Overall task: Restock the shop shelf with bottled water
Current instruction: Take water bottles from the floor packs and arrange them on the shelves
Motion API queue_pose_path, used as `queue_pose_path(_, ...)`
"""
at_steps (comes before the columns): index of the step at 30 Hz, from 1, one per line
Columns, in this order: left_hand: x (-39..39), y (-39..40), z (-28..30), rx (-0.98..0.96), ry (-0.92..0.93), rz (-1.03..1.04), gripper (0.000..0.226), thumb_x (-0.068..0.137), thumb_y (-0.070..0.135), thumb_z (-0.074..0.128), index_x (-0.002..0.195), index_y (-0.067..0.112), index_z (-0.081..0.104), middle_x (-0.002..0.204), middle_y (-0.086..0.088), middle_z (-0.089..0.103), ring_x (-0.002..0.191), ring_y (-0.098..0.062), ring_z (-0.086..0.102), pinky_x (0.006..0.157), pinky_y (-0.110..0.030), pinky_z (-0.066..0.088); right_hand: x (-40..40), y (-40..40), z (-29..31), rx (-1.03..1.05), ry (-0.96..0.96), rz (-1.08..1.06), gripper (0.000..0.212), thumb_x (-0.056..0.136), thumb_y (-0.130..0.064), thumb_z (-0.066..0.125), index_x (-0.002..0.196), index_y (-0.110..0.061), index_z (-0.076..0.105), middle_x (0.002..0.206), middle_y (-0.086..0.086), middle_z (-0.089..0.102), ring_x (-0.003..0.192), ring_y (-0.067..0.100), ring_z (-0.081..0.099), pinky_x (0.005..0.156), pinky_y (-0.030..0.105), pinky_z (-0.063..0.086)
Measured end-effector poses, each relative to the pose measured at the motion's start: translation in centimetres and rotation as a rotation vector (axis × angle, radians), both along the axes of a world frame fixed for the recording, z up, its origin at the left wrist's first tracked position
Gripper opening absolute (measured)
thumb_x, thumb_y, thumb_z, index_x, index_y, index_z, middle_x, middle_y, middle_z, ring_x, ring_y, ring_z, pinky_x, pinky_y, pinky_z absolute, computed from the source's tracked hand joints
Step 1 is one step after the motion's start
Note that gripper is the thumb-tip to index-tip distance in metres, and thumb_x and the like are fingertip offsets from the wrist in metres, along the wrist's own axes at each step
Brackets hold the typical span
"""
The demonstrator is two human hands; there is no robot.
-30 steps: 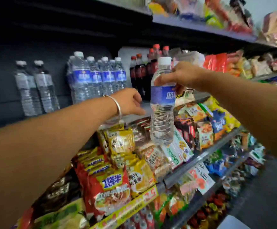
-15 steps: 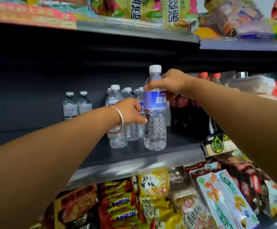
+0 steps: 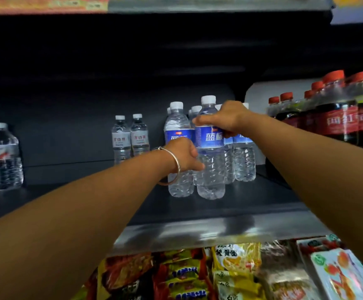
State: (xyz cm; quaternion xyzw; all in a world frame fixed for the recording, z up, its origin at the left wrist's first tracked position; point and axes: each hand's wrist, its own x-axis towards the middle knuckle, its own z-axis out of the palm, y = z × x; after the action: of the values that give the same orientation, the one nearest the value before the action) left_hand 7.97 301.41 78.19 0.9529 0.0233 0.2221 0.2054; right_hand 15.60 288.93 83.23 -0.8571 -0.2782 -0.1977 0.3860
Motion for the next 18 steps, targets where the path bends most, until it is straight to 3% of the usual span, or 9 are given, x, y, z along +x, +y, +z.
queue_pose_path(2, 0.3, 0.1, -0.2, -0.011, 0.003, -0.004, 0.032, 0.077, 0.02, 0.074, 0.102, 0.004, 0.063, 0.091, -0.007, 0.061, 0.081, -0.018, 0.054, 0.078, -0.029, 0.05, 0.1, 0.3, 0.0, -0.015, 0.028, 0.006, 0.051, 0.072, -0.058, 0.07, 0.063, -0.012, 0.051, 0.059, 0.002, 0.053, 0.04, 0.009, 0.051, 0.032, 0.014, 0.034)
queue_pose_path(7, 0.5, 0.4, -0.6, -0.009, -0.001, 0.008, 0.031, 0.077, 0.021, 0.074, 0.102, 0.007, 0.063, 0.097, -0.006, 0.065, 0.082, -0.017, 0.056, 0.078, -0.028, 0.049, 0.2, 0.5, 0.1, -0.11, 0.106, 0.025, 0.068, 0.068, -0.074, 0.059, 0.08, -0.007, 0.058, 0.07, 0.006, 0.06, 0.055, 0.017, 0.055, 0.048, 0.023, 0.042)
queue_pose_path(12, 0.6, 0.6, -0.9, -0.037, 0.0, 0.021, 0.032, 0.076, 0.02, 0.075, 0.102, 0.008, 0.062, 0.105, -0.01, 0.067, 0.083, -0.019, 0.057, 0.083, -0.032, 0.05, 0.6, -0.3, 0.4, -0.094, 0.285, 0.207, 0.057, 0.07, -0.054, 0.073, 0.097, -0.005, 0.058, 0.085, 0.009, 0.061, 0.057, 0.017, 0.054, 0.062, 0.029, 0.055)
queue_pose_path(15, 0.9, 0.6, -1.1, -0.052, 0.004, 0.024, 0.033, 0.075, 0.021, 0.076, 0.102, 0.011, 0.06, 0.105, -0.008, 0.065, 0.086, -0.02, 0.058, 0.085, -0.034, 0.052, 0.6, -0.1, 0.1, -0.054, 0.26, 0.193, 0.057, 0.072, -0.047, 0.074, 0.101, -0.003, 0.052, 0.091, 0.013, 0.061, 0.062, 0.022, 0.059, 0.069, 0.035, 0.058)
queue_pose_path(18, 1.3, 0.7, -1.3, -0.064, 0.014, 0.028, 0.03, 0.073, 0.02, 0.077, 0.097, 0.014, 0.059, 0.105, -0.009, 0.066, 0.093, -0.023, 0.061, 0.087, -0.036, 0.053, 0.8, 0.7, -0.3, -0.016, 0.218, 0.13, 0.059, 0.073, -0.046, 0.074, 0.102, -0.002, 0.047, 0.095, 0.015, 0.059, 0.058, 0.022, 0.06, 0.067, 0.036, 0.058)
